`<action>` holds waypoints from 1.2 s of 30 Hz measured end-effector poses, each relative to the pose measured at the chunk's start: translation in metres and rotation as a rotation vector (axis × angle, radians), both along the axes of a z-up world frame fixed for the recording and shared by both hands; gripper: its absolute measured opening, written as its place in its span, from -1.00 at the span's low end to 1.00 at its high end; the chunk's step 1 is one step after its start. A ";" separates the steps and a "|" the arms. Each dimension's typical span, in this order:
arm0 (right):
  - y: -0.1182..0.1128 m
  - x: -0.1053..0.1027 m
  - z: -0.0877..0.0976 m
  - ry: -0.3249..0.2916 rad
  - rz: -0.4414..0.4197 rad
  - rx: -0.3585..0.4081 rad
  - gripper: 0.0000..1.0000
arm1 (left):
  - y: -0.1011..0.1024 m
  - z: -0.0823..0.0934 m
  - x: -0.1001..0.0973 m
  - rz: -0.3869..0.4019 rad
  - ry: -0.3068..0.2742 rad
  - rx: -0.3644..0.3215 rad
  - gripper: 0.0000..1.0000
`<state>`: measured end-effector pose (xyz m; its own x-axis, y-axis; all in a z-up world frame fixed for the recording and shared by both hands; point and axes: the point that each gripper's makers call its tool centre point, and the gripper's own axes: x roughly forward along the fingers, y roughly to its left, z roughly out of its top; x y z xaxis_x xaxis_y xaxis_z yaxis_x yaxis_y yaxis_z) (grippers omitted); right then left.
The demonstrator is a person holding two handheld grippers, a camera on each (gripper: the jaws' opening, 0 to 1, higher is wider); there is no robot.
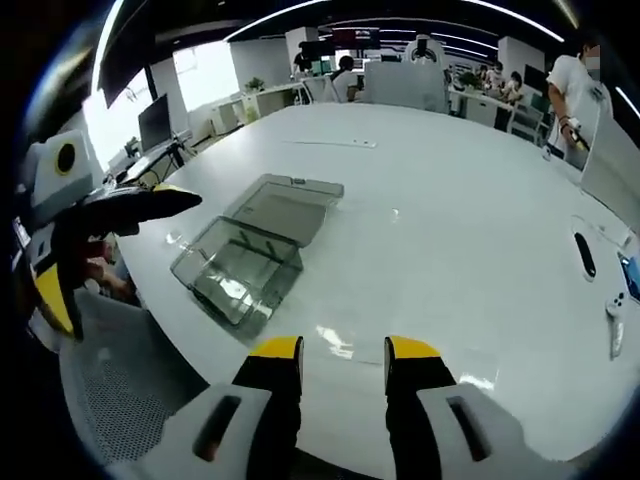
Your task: Insert the divider into the dual guide fixture by aligning both edges with the guide slots and pushing it downward to the bottom, including one-sided entry, uneven engagement, binding, and posture correction.
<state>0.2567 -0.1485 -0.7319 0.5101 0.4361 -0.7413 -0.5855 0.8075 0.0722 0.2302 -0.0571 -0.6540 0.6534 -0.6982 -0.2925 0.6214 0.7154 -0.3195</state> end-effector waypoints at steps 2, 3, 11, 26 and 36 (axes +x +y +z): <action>0.000 0.000 0.001 -0.006 0.006 -0.003 -0.44 | -0.001 -0.002 0.001 0.007 0.012 0.003 0.86; 0.000 0.000 0.002 -0.006 0.006 0.000 -0.44 | -0.001 -0.001 0.002 0.009 0.009 0.000 0.86; 0.005 0.000 0.014 -0.037 0.017 0.032 -0.44 | -0.007 0.000 0.003 0.019 0.025 -0.028 0.79; 0.022 -0.003 0.026 -0.099 0.095 0.060 -0.44 | -0.006 0.003 0.013 0.070 0.049 -0.089 0.71; 0.036 -0.004 0.037 -0.135 0.131 0.087 -0.44 | -0.003 0.003 0.017 0.122 0.075 -0.154 0.55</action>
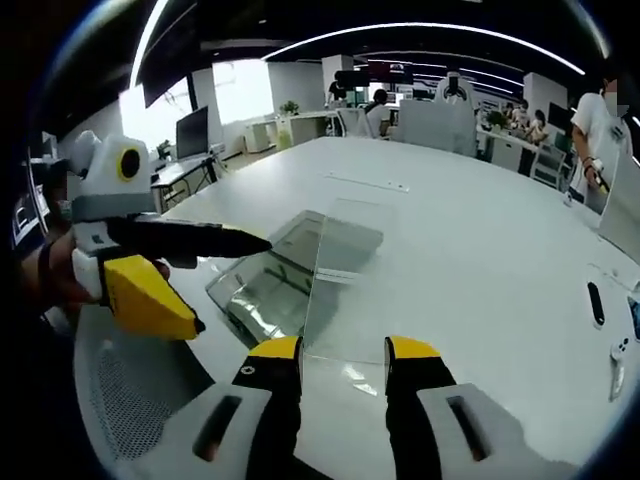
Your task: Insert the divider into the dual guide fixture by aligning both edges with the guide slots and pushing it downward to the bottom, including one-sided entry, uneven engagement, binding, and posture correction.
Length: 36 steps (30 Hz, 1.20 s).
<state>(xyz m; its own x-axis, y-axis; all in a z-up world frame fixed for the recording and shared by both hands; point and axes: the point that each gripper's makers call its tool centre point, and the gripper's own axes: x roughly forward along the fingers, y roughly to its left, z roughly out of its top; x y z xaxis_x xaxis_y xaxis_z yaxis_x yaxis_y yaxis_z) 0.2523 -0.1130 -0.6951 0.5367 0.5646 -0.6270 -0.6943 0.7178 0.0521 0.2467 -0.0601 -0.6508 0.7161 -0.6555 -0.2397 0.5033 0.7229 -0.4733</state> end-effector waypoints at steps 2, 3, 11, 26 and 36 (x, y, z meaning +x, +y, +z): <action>0.003 -0.001 0.002 -0.006 0.005 0.008 -0.44 | -0.001 0.001 -0.001 -0.006 0.008 -0.010 0.46; 0.004 -0.001 0.003 -0.011 0.011 0.010 -0.44 | -0.002 0.001 -0.002 -0.009 0.012 -0.018 0.43; 0.011 -0.007 0.005 -0.018 0.043 0.014 -0.44 | 0.002 -0.002 0.000 0.015 0.037 -0.070 0.20; 0.020 -0.011 0.010 -0.037 0.096 0.014 -0.44 | 0.014 0.006 0.007 0.070 0.064 -0.179 -0.21; 0.025 -0.018 0.010 -0.033 0.125 0.023 -0.44 | 0.021 0.009 0.014 0.113 0.069 -0.242 -0.46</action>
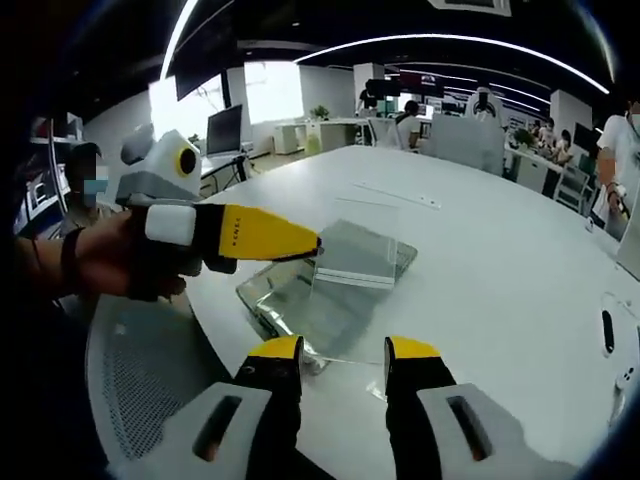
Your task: Insert the divider into the dual guide fixture by aligning both edges with the guide slots and pushing it downward to the bottom, including one-sided entry, uneven engagement, binding, and posture correction.
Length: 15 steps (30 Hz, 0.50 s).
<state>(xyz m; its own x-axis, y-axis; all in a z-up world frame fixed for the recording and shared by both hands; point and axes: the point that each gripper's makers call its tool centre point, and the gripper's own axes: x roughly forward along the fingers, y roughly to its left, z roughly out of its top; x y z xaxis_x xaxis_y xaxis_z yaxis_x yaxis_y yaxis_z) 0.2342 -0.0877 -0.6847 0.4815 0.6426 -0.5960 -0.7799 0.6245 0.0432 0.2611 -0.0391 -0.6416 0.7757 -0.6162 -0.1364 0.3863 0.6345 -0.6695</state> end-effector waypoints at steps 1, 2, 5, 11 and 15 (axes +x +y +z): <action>0.001 0.000 0.000 -0.001 0.005 0.002 -0.44 | 0.001 0.000 0.000 0.000 0.003 -0.004 -0.49; 0.002 -0.001 0.001 -0.004 0.015 0.005 -0.44 | 0.001 0.000 0.000 -0.005 0.005 -0.011 -0.56; 0.004 -0.002 0.003 -0.011 0.029 0.003 -0.44 | 0.003 0.002 0.001 0.000 0.004 -0.022 -0.67; 0.009 -0.005 0.003 -0.017 0.052 0.000 -0.44 | 0.010 0.002 0.003 0.020 0.008 -0.033 -0.80; 0.011 -0.009 0.000 -0.016 0.074 -0.013 -0.44 | 0.015 0.001 0.004 0.036 0.025 -0.051 -0.88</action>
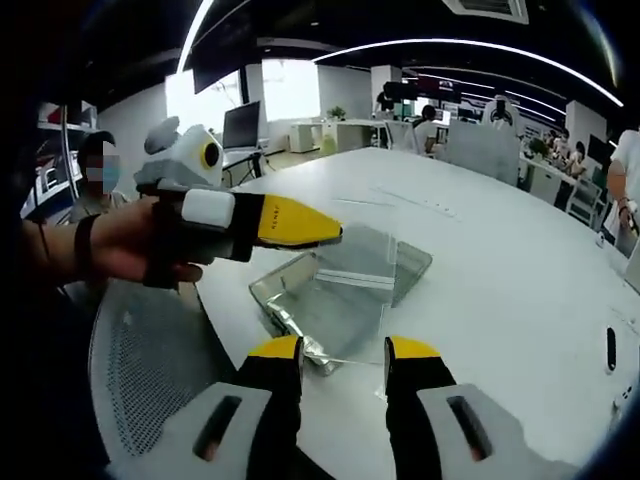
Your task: Insert the divider into the dual guide fixture by aligning both edges with the guide slots and pushing it downward to the bottom, including one-sided entry, uneven engagement, binding, and posture correction.
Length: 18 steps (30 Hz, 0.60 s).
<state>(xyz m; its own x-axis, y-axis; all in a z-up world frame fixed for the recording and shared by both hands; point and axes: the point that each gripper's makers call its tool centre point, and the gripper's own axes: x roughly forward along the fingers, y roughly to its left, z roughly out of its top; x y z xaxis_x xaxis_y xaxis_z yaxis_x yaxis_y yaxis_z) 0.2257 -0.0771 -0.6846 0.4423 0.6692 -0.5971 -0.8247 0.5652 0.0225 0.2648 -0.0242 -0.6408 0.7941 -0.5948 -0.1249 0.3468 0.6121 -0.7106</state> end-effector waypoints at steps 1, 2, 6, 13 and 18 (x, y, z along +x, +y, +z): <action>0.001 0.000 0.000 0.000 0.002 0.004 -0.44 | 0.001 -0.001 0.000 0.000 0.001 0.002 -0.90; 0.001 0.000 0.000 0.001 0.003 0.004 -0.44 | 0.001 -0.002 0.000 0.002 0.004 0.001 -0.92; 0.001 -0.002 -0.002 -0.004 0.021 -0.011 -0.44 | 0.004 -0.005 -0.001 0.008 0.016 -0.006 -0.99; 0.002 -0.002 -0.002 0.009 0.026 -0.006 -0.43 | 0.003 -0.004 -0.002 0.004 0.029 -0.043 -1.00; 0.003 -0.001 -0.002 0.000 0.052 -0.015 -0.42 | 0.003 -0.003 -0.004 -0.010 0.042 -0.066 -1.00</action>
<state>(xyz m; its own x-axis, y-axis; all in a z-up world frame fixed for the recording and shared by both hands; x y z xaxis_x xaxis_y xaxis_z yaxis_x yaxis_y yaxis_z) 0.2244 -0.0742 -0.6865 0.4068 0.6822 -0.6076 -0.8531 0.5216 0.0145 0.2609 -0.0208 -0.6440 0.7829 -0.6109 -0.1180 0.3219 0.5600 -0.7634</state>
